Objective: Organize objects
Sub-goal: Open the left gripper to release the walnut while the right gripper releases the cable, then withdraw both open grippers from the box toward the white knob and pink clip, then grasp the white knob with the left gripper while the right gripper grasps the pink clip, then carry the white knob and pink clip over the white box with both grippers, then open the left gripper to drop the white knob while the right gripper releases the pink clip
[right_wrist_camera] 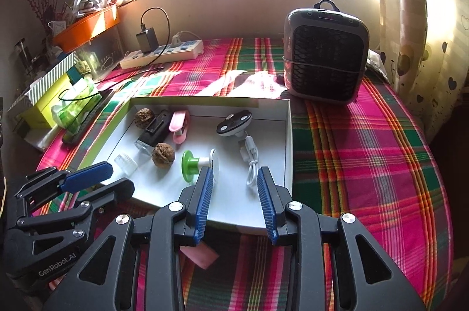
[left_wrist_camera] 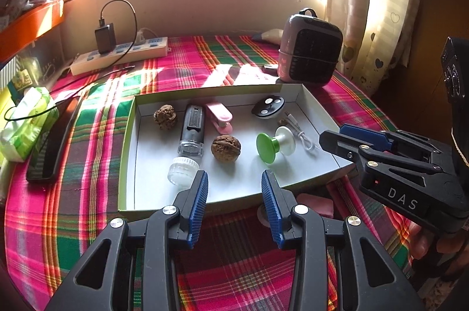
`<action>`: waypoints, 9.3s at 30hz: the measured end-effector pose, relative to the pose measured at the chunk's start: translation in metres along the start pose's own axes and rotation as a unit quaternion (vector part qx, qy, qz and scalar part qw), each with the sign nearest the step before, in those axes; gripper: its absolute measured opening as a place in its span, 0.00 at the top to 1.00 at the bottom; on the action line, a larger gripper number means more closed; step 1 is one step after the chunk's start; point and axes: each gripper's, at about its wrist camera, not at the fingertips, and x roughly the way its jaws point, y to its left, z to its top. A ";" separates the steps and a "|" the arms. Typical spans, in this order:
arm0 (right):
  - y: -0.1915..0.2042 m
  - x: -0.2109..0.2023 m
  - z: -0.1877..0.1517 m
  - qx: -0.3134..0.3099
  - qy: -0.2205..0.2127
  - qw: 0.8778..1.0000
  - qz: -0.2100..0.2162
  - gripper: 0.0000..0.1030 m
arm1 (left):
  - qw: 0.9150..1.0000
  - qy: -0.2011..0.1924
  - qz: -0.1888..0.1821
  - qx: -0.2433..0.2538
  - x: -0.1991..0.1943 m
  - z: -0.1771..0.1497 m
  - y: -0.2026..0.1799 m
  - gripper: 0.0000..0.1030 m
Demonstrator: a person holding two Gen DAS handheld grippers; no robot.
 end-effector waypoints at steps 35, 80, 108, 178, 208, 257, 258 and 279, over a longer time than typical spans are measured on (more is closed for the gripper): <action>0.038 0.007 -0.051 -0.061 0.059 0.994 0.069 0.53 | 0.998 0.028 -0.046 -0.022 -0.014 -0.050 0.036 0.65; -0.016 0.001 -0.058 -0.076 0.057 0.994 0.052 0.82 | 0.998 0.062 -0.011 0.016 0.030 -0.028 -0.031 0.61; -0.015 0.001 -0.059 -0.076 0.057 0.994 0.052 0.82 | 0.999 0.050 -0.007 -0.001 0.029 -0.030 -0.026 0.77; 0.019 -0.017 0.053 -0.101 -0.042 0.994 0.025 0.82 | 1.000 -0.025 0.002 -0.006 -0.010 0.040 0.015 0.78; 0.020 0.085 0.078 -0.051 0.073 0.993 0.075 0.82 | 0.999 0.023 0.001 -0.029 0.032 0.029 0.032 0.78; 0.030 0.122 0.065 -0.069 0.119 0.989 0.061 0.81 | 0.998 0.043 0.033 -0.013 0.058 0.030 0.036 0.75; 0.030 0.122 0.064 -0.069 0.119 0.989 0.061 0.81 | 0.998 0.045 0.034 -0.013 0.059 0.029 0.036 0.75; 0.028 0.113 0.063 -0.056 0.113 0.990 0.059 0.70 | 0.998 0.047 0.046 -0.015 0.057 0.026 0.035 0.71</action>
